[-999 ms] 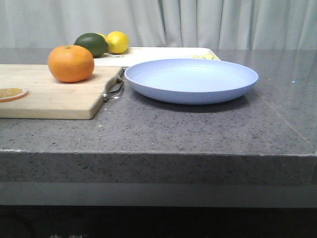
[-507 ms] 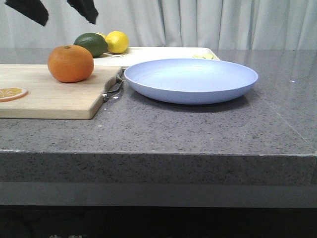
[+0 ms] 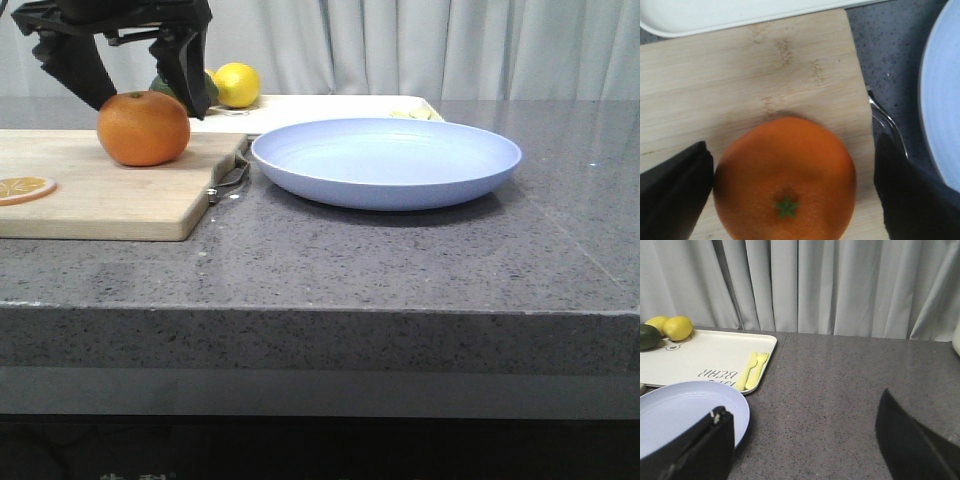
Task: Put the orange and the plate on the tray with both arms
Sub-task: 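Lower the left gripper over the orange on the cutting board and grasp it, then lift the orange with the left gripper and carry it over the blue plate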
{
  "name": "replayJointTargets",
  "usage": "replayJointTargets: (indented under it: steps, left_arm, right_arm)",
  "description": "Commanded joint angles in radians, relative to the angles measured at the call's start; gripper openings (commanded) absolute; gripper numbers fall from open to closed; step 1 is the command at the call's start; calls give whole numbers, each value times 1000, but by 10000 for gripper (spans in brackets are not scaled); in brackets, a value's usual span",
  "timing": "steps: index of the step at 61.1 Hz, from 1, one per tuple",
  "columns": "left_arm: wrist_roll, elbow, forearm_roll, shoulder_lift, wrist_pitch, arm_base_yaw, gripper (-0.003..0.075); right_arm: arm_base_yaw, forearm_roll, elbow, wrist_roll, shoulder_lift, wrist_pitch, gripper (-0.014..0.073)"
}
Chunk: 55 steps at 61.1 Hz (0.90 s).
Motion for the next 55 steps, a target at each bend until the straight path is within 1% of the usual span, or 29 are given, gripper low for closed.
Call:
replayJointTargets:
  steps: [1, 30, 34, 38, 45, 49, 55]
  left_arm:
    - [-8, -33, -5, -44, -34, -8, 618]
    - [-8, -33, -5, 0, -10, -8, 618]
    - [-8, -33, -5, 0, -12, -8, 603]
    - [-8, -33, -5, 0, -12, -8, 556]
    - [-8, -33, -5, 0, -12, -8, 426]
    - [-8, -33, -5, 0, -12, -8, 337]
    - [-8, -41, -5, 0, -3, -8, 272]
  right_arm:
    - [-3, 7, -34, -1, 9, -75, 591]
    - [-3, 7, -34, -1, 9, -75, 591]
    - [-3, 7, -34, -1, 9, -75, 591]
    - [-3, 7, -34, -1, 9, -75, 591]
    - [-3, 7, -34, -1, 9, -75, 591]
    - [-3, 7, -34, -1, 9, -75, 591]
    - [-3, 7, -34, -1, 9, -75, 591]
